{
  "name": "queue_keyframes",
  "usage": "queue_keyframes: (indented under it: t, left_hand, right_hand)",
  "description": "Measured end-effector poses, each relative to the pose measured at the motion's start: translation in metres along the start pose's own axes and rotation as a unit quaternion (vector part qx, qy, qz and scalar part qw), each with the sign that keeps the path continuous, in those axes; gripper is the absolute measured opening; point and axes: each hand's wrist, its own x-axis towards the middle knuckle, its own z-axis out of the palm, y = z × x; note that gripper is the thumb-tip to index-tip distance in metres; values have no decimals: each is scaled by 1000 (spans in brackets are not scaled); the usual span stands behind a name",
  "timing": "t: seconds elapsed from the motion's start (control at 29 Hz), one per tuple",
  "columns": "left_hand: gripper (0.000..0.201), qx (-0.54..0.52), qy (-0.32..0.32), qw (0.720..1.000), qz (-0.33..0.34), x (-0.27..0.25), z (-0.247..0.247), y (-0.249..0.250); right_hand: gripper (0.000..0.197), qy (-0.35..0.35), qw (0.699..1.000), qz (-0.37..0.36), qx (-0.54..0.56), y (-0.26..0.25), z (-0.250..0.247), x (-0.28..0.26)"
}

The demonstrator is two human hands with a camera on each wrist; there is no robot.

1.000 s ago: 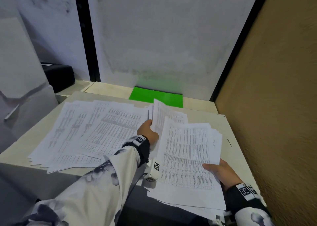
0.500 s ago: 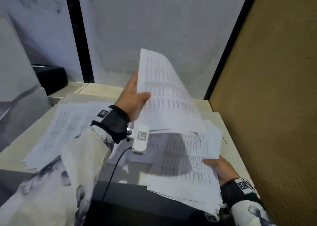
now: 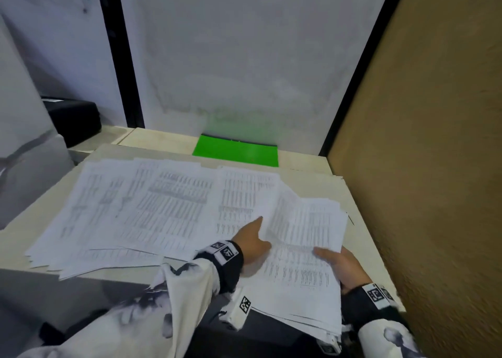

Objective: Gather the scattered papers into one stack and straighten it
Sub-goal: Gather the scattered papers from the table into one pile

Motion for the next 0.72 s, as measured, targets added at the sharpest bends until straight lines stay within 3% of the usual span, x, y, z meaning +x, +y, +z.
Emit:
queue_keyframes:
  t: [0.07,0.14,0.24,0.34,0.55,0.62,0.72]
  left_hand:
    - [70,131,6,991,-1,8,-6,9]
    - [48,265,78,961,-7,15,-23,12]
    - [53,384,129,909,-95,21,-54,-1]
    - [72,415,108,890,-155,19,-70,-18]
    - [131,382,72,899,-201,7,-93,-60]
    - [138,369,89,900,-214,4,-103,-68]
    - [130,382,101,892,-220,-1,-109,-66]
  right_hand:
    - [44,-5,999,-22,-34,6,-3,2]
    - [46,-4,998,-30,-47,7,-4,1]
    - [45,2,998,-38,-50,8,-6,3]
    - [42,4,998,-47,-51,9,-7,2]
    - [42,24,998,-54,-31,13,-12,8]
    - [41,18,998,-56,-32,12,-11,7]
    - [40,10,997,-60,-41,10,-8,5]
